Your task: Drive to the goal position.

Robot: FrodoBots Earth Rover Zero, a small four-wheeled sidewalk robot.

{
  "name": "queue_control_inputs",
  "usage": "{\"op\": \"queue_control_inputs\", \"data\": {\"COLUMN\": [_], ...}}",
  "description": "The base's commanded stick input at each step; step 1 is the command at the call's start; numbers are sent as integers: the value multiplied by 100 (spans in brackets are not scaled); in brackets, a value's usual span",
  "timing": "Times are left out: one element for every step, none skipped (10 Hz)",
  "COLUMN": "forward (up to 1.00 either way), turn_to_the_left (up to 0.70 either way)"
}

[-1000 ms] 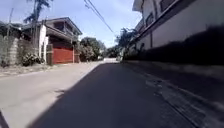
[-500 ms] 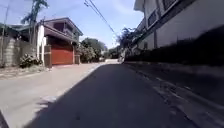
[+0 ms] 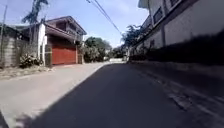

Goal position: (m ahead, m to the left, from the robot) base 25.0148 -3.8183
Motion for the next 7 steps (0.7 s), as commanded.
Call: {"op": "queue_control_inputs", "data": {"forward": [100, 100, 100, 100, 100, 100, 100], "turn_to_the_left": [0, 0, 0, 0, 0, 0, 0]}}
